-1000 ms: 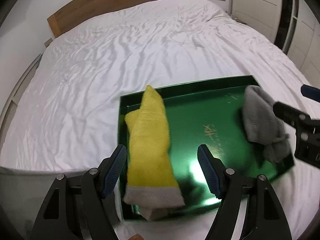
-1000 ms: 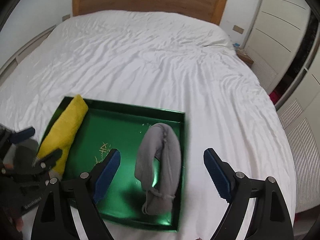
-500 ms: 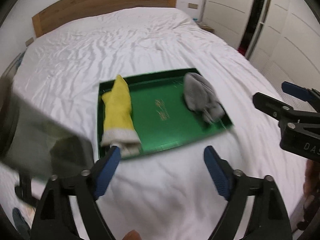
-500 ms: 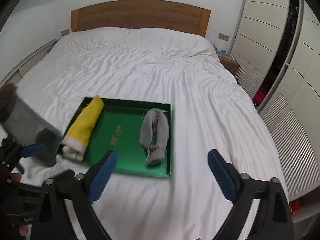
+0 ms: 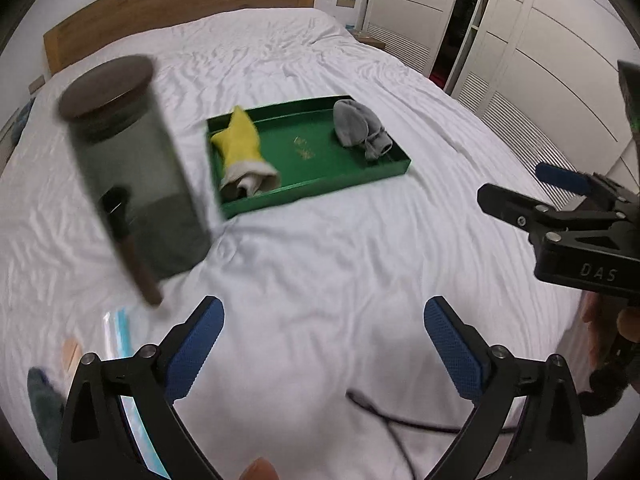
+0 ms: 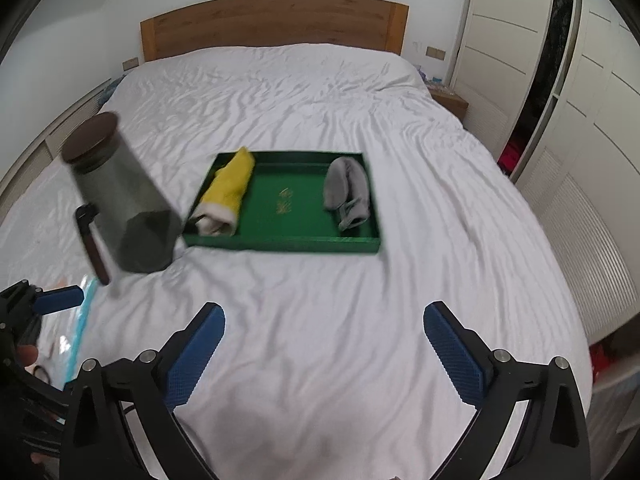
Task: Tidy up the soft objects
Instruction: 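Withdraw both tools from the tray back toward the remaining items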
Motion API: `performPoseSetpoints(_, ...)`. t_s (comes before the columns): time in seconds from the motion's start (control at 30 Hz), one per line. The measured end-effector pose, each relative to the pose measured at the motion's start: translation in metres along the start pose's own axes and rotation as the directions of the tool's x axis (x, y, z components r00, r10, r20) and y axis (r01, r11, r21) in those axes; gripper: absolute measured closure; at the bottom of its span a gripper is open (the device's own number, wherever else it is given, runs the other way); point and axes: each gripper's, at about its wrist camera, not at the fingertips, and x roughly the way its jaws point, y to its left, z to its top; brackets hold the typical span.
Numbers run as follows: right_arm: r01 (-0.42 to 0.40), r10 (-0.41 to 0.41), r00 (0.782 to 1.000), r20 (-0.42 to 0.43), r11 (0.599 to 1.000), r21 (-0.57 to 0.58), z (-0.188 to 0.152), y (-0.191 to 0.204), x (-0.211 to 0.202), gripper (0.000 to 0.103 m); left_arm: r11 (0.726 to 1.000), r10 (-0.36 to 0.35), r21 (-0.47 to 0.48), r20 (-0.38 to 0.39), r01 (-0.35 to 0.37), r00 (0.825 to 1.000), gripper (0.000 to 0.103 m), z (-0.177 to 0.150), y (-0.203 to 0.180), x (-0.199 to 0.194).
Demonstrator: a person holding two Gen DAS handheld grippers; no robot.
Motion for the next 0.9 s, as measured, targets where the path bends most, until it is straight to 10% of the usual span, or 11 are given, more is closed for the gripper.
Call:
performPoseSetpoints(0.33, -0.104, 0.103, 0.995, -0.009, 0.993, -0.062, -0.025, 0.098, -0.065, 0.001, 0.996, 0.072, -0.046, -0.018, -0.073, 0.997, 0.005, -0.070, 0.085, -0.086)
performPoseSetpoints(0.9, -0.274, 0.269, 0.961, -0.062, 0.958, -0.089, -0.046, 0.232, -0.095, 0.001, 0.927, 0.314, -0.169, -0.142, -0.335, 0.939, 0.005, -0.173, 0.244, -0.156)
